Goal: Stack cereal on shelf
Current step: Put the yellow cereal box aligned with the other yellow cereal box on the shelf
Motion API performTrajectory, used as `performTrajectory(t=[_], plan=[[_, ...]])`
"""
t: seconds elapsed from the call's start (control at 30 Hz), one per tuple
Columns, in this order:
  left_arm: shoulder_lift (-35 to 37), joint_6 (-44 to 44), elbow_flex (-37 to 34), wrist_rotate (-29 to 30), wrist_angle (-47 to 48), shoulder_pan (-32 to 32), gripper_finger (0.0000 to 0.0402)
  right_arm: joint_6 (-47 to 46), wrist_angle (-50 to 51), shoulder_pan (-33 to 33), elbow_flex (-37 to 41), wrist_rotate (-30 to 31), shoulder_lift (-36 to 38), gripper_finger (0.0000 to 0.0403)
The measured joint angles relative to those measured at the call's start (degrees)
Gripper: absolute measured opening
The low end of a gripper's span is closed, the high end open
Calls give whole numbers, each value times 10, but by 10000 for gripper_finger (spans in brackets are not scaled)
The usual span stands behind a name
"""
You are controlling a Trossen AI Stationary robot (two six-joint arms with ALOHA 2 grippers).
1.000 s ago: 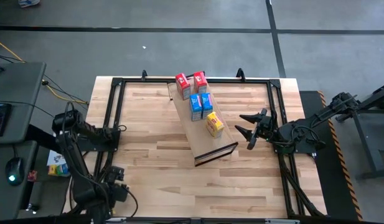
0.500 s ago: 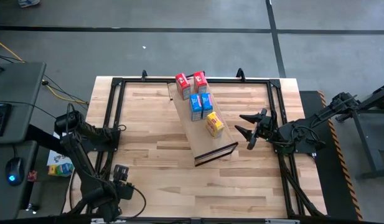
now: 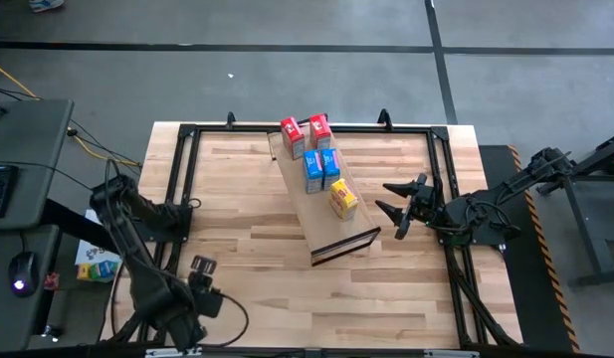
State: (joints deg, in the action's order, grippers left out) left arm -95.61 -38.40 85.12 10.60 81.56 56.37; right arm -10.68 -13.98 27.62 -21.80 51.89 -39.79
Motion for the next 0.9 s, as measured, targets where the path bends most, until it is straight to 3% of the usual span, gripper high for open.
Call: performTrajectory(t=[0.17, 0.27, 0.33, 0.43, 0.57, 0.73, 0.9], plan=[[2, 128, 160, 169, 78, -70, 143, -1, 0, 0, 0, 0, 0, 254], [2, 249, 229, 261, 67, -131, 143, -11, 0, 0, 0, 0, 0, 254], [2, 347, 255, 284, 37, -180, 143, -10, 0, 0, 0, 0, 0, 254], [1, 471, 262, 263, -40, -255, 143, -11, 1, 0, 0, 0, 0, 254], [-5, 583, 263, 164, -95, -336, 143, -19, 12, 0, 0, 0, 0, 254], [-26, 664, 262, 80, -151, -398, 143, -27, 17, 0, 0, 0, 0, 254], [-58, 698, 262, 69, -144, -431, 143, -39, 17, 0, 0, 0, 0, 254]])
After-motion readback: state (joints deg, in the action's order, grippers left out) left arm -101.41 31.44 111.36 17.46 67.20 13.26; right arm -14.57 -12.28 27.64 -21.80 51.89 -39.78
